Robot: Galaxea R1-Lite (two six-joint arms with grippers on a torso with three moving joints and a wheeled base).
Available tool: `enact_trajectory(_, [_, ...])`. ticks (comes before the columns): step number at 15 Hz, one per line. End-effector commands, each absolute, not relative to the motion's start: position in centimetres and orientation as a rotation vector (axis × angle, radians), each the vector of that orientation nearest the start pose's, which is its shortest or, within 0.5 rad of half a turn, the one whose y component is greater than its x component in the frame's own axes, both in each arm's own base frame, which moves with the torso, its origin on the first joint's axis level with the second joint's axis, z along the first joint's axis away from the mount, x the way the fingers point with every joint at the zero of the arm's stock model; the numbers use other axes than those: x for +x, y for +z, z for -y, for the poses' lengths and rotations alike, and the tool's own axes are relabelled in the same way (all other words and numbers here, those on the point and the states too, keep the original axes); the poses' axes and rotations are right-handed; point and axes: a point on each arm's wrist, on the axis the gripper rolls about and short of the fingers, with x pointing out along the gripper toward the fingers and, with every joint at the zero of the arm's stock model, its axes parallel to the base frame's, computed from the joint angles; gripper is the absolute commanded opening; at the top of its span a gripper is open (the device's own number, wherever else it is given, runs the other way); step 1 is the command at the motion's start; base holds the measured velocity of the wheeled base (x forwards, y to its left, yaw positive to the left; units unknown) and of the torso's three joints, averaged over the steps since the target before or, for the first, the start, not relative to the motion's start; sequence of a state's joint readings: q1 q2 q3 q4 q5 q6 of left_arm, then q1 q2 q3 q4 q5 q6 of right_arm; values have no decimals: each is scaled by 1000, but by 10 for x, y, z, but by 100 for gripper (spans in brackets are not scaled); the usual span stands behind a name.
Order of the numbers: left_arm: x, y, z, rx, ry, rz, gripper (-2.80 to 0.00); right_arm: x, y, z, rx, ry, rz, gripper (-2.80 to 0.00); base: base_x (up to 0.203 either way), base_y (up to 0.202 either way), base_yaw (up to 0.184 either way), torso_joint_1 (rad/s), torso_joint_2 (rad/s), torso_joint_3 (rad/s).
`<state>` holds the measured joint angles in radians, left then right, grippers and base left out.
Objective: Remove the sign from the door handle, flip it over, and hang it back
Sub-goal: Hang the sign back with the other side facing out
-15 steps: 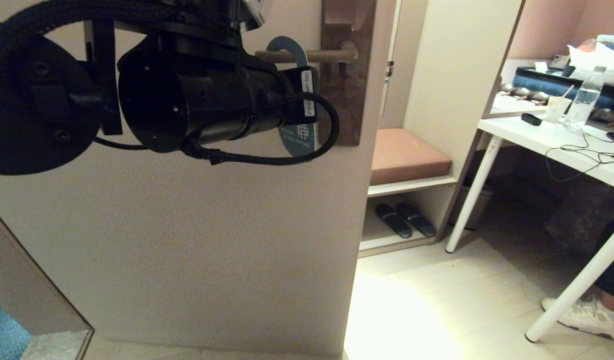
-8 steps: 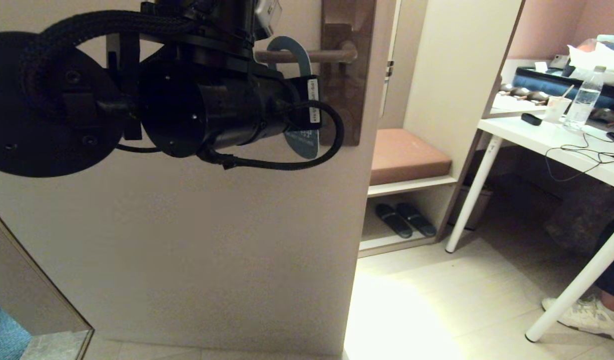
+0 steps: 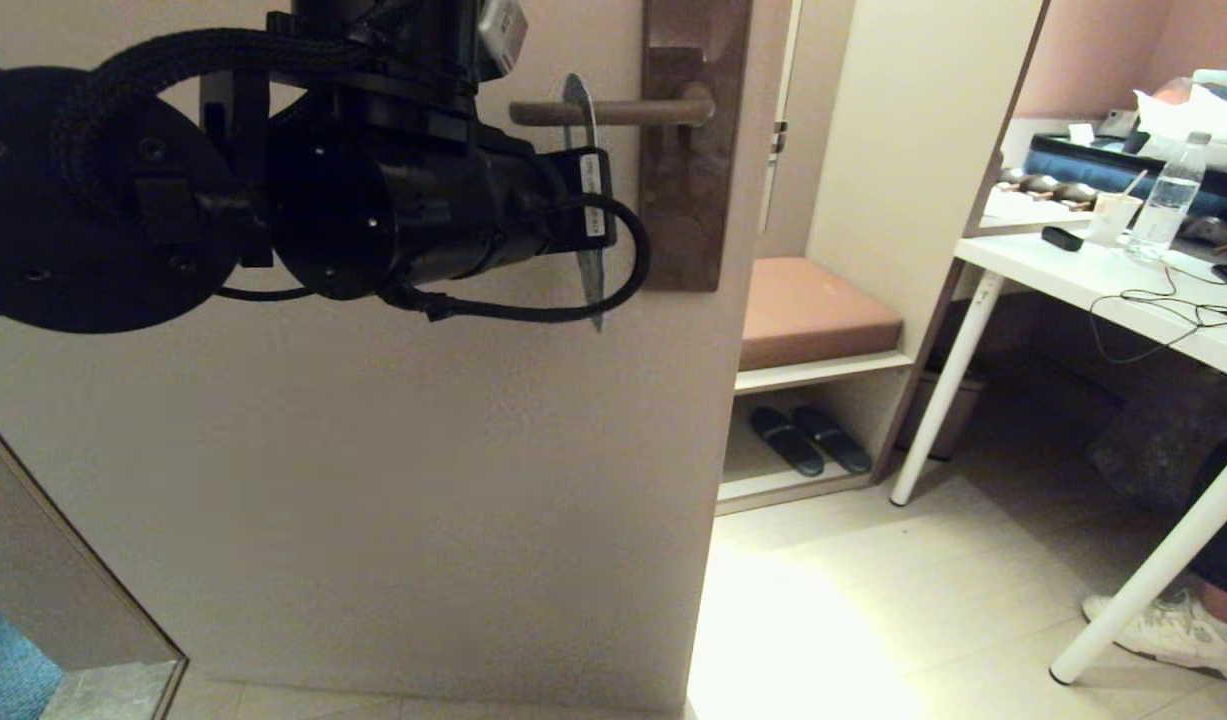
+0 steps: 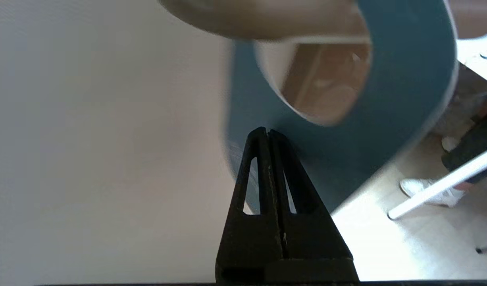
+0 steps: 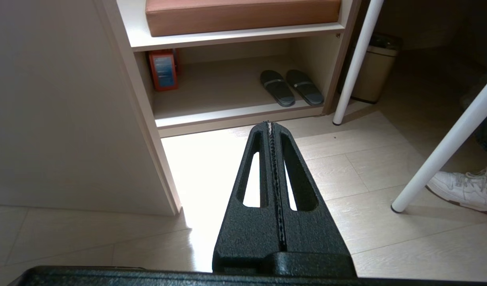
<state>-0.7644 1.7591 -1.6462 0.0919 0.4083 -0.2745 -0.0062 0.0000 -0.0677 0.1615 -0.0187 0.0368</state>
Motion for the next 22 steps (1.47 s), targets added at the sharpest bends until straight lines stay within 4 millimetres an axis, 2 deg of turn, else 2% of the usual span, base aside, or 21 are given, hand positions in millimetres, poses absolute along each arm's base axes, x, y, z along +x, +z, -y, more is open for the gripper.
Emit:
enact_trajectory(1, [253, 330, 223, -161, -312, -214, -280, -29, 77, 0, 36, -26, -95, -280, 0, 0, 0, 0, 0, 0])
enact_trajectory(10, [255, 334, 231, -145, -335, -194, -280, -29, 77, 0, 36, -27, -95, -280, 0, 0, 0, 0, 0, 0])
enact_trajectory(22, [243, 332, 253, -142, -405, -201, -280, -29, 77, 0, 36, -28, -95, -280, 0, 0, 0, 0, 0, 0])
